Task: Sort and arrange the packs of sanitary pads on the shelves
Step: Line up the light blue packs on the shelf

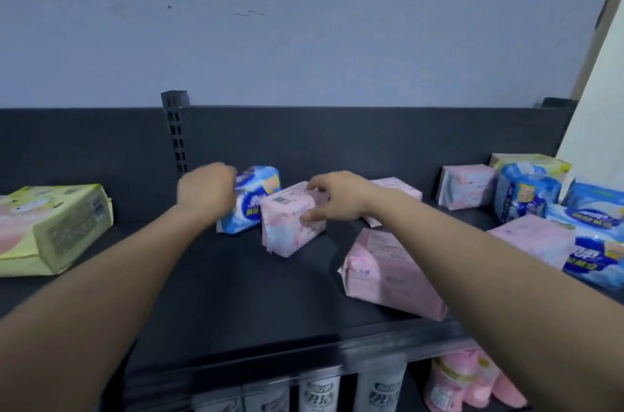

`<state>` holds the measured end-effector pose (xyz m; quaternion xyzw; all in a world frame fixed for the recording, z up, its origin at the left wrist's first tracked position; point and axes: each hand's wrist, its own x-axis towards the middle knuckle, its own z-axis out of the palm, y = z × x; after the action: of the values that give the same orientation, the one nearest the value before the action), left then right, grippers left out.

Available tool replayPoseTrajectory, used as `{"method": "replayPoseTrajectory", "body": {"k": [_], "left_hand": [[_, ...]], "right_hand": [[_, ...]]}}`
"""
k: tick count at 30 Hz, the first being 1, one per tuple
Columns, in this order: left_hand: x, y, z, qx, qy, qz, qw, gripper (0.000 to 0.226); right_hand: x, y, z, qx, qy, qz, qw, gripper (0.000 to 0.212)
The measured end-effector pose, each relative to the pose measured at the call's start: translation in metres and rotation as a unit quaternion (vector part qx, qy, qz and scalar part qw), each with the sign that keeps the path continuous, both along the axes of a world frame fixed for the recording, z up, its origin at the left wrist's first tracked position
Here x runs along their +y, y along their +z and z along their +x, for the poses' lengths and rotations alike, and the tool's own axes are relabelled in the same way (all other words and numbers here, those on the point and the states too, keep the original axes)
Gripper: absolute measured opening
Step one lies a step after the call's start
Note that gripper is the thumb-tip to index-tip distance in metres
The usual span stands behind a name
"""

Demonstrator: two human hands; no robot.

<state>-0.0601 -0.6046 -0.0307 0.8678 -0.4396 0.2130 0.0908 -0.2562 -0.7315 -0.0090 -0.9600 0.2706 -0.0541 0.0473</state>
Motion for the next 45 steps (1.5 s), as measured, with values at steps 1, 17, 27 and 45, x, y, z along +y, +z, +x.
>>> {"method": "replayPoseTrajectory", "body": {"k": [1,17,27,45], "left_hand": [[-0.003,0.005,-0.004,0.006,0.015,-0.05,0.999,0.014],[-0.125,0.057,-0.217,0.144,-0.134,-0.377,0.905,0.009],[-0.195,0.058,-0.287,0.301,-0.232,-0.359,0.852,0.024],[-0.265,0.049,-0.374,0.559,-0.202,-0.176,0.785,0.029]], "right_hand": [[-0.007,0.001,-0.007,0.0,0.003,-0.005,1.0,0.065],[-0.165,0.007,-0.185,0.007,-0.109,-0.076,0.991,0.043],[-0.214,0.009,-0.298,-0.017,-0.296,-0.015,0.955,0.09],[-0.235,0.004,-0.361,0.111,-0.147,0.055,0.981,0.129]]}}
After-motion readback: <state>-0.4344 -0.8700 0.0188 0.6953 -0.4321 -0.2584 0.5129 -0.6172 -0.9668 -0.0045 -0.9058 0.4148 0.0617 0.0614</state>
